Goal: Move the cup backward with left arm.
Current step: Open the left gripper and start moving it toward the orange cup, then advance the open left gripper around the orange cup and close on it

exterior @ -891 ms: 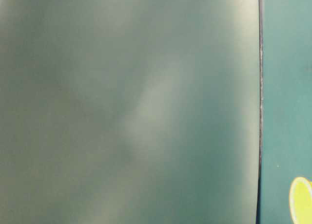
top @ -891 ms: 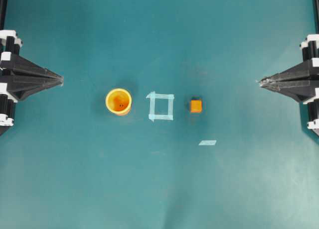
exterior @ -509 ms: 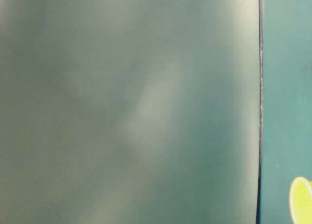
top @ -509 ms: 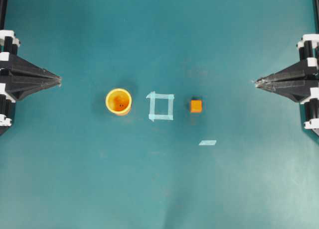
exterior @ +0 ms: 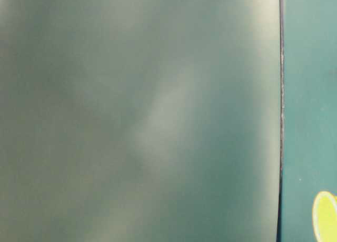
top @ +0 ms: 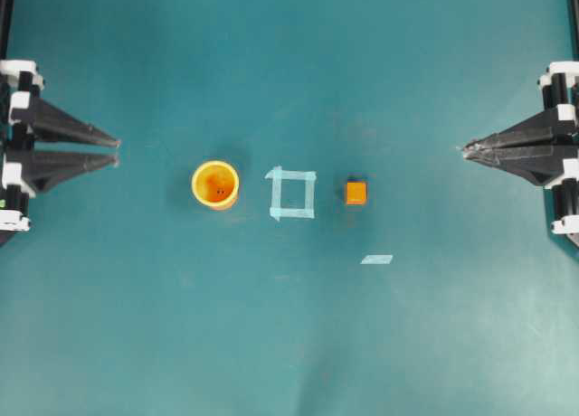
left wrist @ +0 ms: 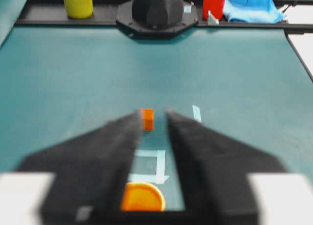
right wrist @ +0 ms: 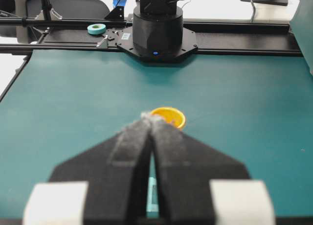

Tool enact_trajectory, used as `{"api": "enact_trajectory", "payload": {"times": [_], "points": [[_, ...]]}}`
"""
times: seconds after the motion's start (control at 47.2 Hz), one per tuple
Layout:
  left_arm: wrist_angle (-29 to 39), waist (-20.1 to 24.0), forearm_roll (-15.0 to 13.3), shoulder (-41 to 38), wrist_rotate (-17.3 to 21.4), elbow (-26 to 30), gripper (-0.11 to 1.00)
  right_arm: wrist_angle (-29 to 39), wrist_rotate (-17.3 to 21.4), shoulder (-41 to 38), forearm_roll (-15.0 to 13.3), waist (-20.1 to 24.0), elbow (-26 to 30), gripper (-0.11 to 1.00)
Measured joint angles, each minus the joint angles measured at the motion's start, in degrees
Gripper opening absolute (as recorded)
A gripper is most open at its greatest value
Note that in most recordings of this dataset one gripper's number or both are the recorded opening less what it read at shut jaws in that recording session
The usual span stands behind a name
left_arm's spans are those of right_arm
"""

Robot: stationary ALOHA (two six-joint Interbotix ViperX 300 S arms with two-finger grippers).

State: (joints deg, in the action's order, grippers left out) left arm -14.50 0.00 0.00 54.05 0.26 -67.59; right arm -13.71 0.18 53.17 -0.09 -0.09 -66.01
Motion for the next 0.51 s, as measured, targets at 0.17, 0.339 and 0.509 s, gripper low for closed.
{"api": "enact_trajectory", "payload": {"times": [0.17, 0.339, 0.509], "points": [[-0.1, 0.1, 0.1, -1.4, 0.0, -0.5, 0.68, 0.2, 0.0, 0.1, 0.0, 0.0, 0.0, 0.00], [-2.3, 0.1, 0.1, -3.9, 0.1, -1.7, 0.69, 0.1, 0.0, 0.2, 0.0, 0.0, 0.0, 0.00], [-7.0, 1.2, 0.0, -7.8, 0.0, -3.5, 0.76, 0.1, 0.0, 0.4, -0.1, 0.0, 0.1, 0.00]]}}
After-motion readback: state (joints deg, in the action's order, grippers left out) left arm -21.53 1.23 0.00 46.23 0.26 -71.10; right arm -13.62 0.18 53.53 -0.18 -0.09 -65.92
